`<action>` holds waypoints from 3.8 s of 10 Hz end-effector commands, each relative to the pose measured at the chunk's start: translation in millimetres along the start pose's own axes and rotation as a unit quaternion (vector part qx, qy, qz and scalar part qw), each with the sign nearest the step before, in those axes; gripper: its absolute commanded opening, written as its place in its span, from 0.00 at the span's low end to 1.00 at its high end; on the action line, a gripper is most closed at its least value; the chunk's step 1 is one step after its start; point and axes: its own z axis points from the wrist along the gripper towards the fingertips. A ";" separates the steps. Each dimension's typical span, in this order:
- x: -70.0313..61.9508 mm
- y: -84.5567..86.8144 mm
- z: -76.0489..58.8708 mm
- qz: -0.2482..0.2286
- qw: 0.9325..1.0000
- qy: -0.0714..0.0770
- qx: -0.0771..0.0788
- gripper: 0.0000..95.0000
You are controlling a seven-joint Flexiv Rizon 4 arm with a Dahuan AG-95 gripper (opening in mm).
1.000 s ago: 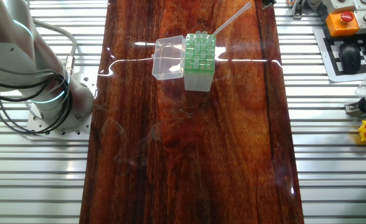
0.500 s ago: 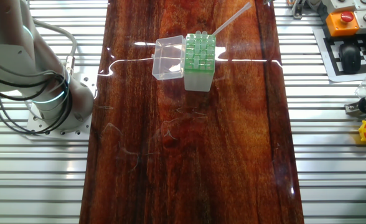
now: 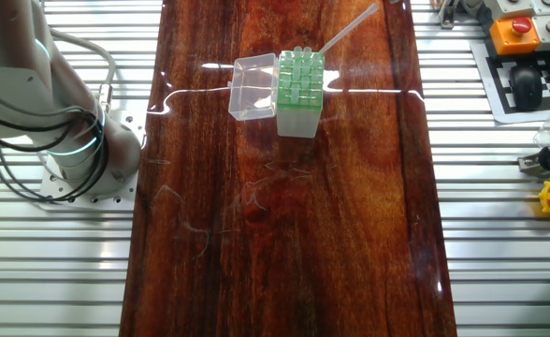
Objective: Insert a large pipette tip into the holder for large pipette tips
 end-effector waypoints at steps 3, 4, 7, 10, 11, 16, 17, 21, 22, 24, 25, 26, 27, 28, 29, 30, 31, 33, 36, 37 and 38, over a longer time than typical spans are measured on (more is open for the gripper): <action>-1.0 -0.4 0.1 0.009 1.000 -0.002 0.007 0.20; -1.0 -0.4 0.1 0.013 1.000 -0.001 0.011 0.20; -1.0 -0.4 0.1 0.009 1.000 0.003 0.015 0.20; 6.5 -0.4 3.7 0.004 1.000 0.004 0.014 0.40; 8.9 -0.4 5.0 0.003 1.000 0.003 0.013 0.40; 24.0 1.8 11.5 -0.003 1.000 -0.005 0.014 0.40; 25.2 1.9 12.2 -0.004 1.000 -0.006 0.015 0.40; 30.2 2.7 14.8 -0.006 1.000 -0.009 0.018 0.20; 30.2 2.7 14.8 -0.006 1.000 -0.009 0.018 0.20; 30.0 2.8 15.1 -0.006 1.000 -0.010 0.017 0.00; 30.0 2.8 15.1 -0.008 1.000 -0.010 0.017 0.00; 30.0 2.8 15.1 -0.009 1.000 -0.010 0.016 0.00; 30.0 3.3 13.9 -0.011 1.000 -0.013 0.014 0.00; 30.0 3.9 12.5 -0.013 1.000 -0.015 0.013 0.00; 29.6 7.2 4.5 -0.014 1.000 -0.022 0.010 0.00; 29.7 9.7 -1.2 -0.016 0.999 -0.032 0.010 0.00; 30.2 12.1 -6.1 -0.020 0.999 -0.044 0.011 0.00; 31.1 15.3 -12.7 -0.021 0.998 -0.053 0.011 0.00; 28.5 14.8 -15.5 -0.033 0.997 -0.062 0.018 0.00; 26.7 13.3 -18.1 -0.038 0.997 -0.063 0.019 0.00; 25.6 11.7 -20.0 -0.041 0.997 -0.064 0.020 0.00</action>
